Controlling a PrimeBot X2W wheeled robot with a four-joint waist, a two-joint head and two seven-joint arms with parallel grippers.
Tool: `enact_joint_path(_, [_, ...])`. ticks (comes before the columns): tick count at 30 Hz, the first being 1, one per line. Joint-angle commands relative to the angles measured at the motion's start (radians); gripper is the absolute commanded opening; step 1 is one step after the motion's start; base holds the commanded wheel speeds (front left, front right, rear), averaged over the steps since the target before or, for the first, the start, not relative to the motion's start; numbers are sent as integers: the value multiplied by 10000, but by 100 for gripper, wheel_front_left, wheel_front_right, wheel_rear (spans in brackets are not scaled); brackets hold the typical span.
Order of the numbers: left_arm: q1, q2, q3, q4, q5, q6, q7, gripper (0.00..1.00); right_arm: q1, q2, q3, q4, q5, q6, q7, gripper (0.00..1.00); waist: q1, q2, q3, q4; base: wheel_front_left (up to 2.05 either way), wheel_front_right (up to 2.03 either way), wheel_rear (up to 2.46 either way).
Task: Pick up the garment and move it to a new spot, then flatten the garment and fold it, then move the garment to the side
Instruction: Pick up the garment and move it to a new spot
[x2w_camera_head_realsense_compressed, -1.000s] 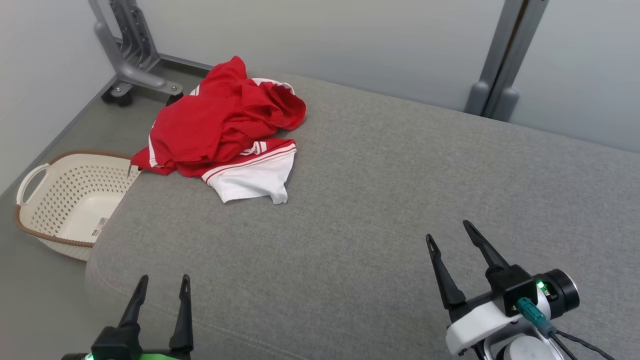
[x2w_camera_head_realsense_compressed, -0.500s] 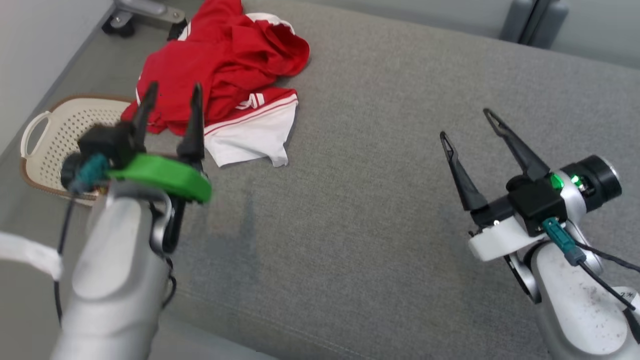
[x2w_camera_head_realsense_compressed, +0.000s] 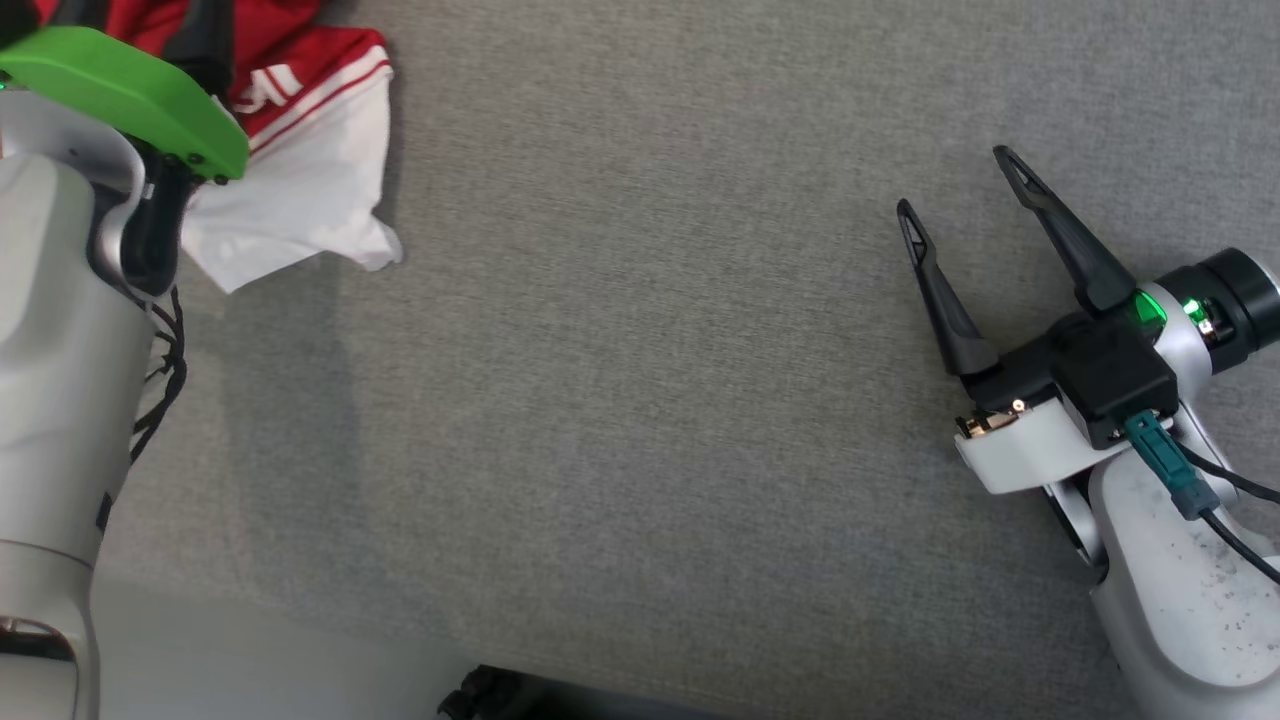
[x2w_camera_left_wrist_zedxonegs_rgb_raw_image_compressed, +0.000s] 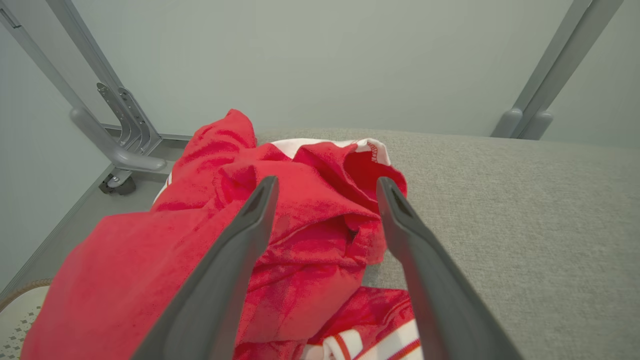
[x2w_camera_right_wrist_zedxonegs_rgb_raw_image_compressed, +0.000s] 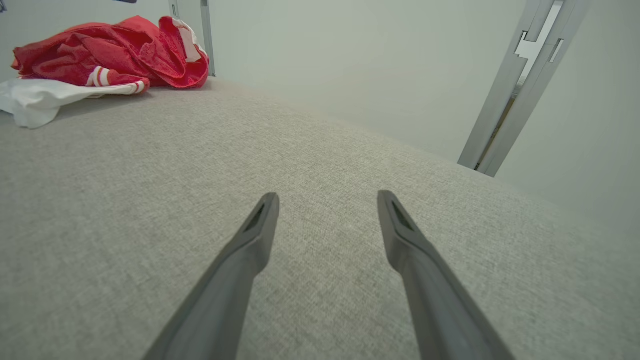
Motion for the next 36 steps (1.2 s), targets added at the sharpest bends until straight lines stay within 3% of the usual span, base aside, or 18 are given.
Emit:
enact_joint_path(1, [-387, 208, -58, 302, -253, 8, 62, 100, 134, -105, -6, 93, -57, -15, 11, 100, -1, 0, 1493, -1443, 0, 0, 0])
enact_joint_path(5, [-778, 395, -162, 1691, -604, 8, 35, 100, 366, -312, 30, 153, -13, -15, 72, 100, -1, 0, 1348, -1576, 0, 0, 0])
enact_joint_path(6, [-860, 428, -166, 2002, -619, 7, -11, 48, 443, -327, -4, 158, 2, -15, 78, 100, -1, 0, 1262, -1593, 0, 0, 0])
enact_joint_path(7, [-954, 476, -174, 2182, -597, 7, -125, 13, 507, -326, -19, 170, 21, -15, 80, 100, -1, 0, 1207, -1604, 0, 0, 0])
enact_joint_path(8, [-1051, 512, -171, 2390, -589, 7, -241, 0, 590, -310, -66, 193, 23, -15, 81, 100, -1, 0, 1116, -1599, 0, 0, 0])
enact_joint_path(12, [-1301, 651, -382, 2518, -415, 7, -679, 0, 854, -108, -191, 349, 83, -15, 83, 100, -1, 0, 686, -1499, 0, 0, 0])
enact_joint_path(19, [-1653, 1378, -913, 1575, -167, 12, -882, 0, 1209, 585, 14, 636, 321, -4, 68, 100, -1, 0, -572, -1457, 0, 0, 0])
enact_joint_path(28, [-1669, 2452, -1664, -646, -889, 12, 252, 0, 1558, 1408, -112, 841, 600, -12, 4, 100, -1, 0, -2330, -1676, 0, 0, 0])
enact_joint_path(36, [-503, 2997, -1533, -2079, -1409, 286, 568, 0, 2169, 1684, -373, 890, 677, -12, 4, 100, -1, 0, -3281, -1845, 0, 0, 0])
